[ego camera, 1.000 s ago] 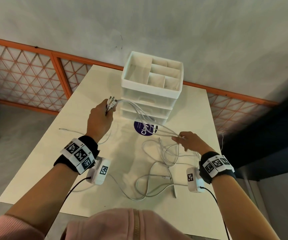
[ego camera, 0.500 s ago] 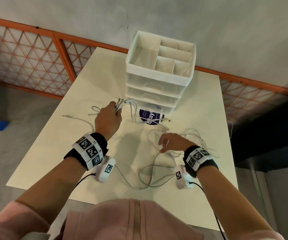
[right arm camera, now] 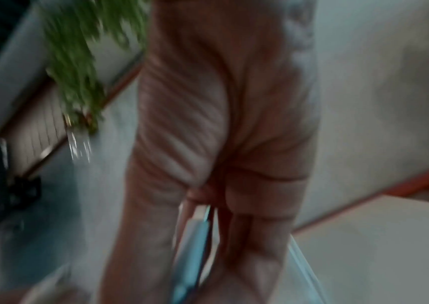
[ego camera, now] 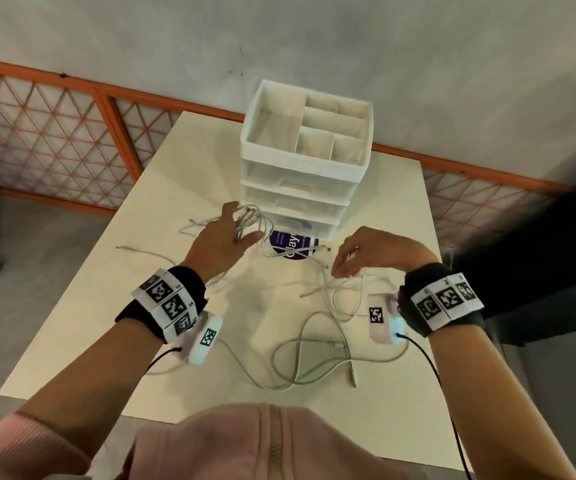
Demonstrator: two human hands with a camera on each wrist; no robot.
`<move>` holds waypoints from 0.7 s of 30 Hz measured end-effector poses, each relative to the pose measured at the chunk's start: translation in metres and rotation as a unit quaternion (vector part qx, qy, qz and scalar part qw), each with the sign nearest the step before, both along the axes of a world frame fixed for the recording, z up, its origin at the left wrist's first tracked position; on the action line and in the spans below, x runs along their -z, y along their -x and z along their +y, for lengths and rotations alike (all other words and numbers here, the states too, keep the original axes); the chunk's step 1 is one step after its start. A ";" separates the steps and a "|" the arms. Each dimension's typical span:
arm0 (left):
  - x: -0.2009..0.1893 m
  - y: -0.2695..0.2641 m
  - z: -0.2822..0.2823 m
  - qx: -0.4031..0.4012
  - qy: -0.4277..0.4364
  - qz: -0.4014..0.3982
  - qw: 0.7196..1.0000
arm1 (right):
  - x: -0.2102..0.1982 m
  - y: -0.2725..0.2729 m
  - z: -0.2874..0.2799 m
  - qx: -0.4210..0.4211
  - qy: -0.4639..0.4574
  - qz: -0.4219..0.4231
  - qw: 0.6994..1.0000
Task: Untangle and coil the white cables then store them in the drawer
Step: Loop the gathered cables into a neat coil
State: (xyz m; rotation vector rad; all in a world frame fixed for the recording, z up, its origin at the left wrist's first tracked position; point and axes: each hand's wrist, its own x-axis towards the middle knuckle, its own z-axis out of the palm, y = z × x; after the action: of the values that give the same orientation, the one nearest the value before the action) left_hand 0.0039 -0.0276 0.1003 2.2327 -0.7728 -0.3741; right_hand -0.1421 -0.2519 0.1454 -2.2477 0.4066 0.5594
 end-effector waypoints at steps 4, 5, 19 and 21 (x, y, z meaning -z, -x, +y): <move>-0.017 0.009 -0.006 0.074 0.056 0.099 0.991 | -0.060 0.002 0.013 -0.046 -0.086 -0.026 0.995; -0.020 0.011 -0.007 0.096 0.080 0.125 0.984 | -0.065 0.000 0.017 -0.037 -0.109 -0.056 0.992; -0.041 0.035 -0.011 0.198 0.157 0.184 0.950 | -0.050 -0.033 0.067 0.096 -0.112 -0.265 0.953; -0.045 0.037 -0.010 0.180 0.166 0.183 0.952 | -0.045 -0.035 0.064 0.125 -0.081 -0.269 0.952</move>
State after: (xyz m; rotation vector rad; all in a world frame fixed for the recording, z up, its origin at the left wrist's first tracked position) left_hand -0.0326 -0.0378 0.1452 1.6421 -0.9585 -0.7512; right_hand -0.1074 -0.1876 0.1908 -2.0429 0.3382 -0.1537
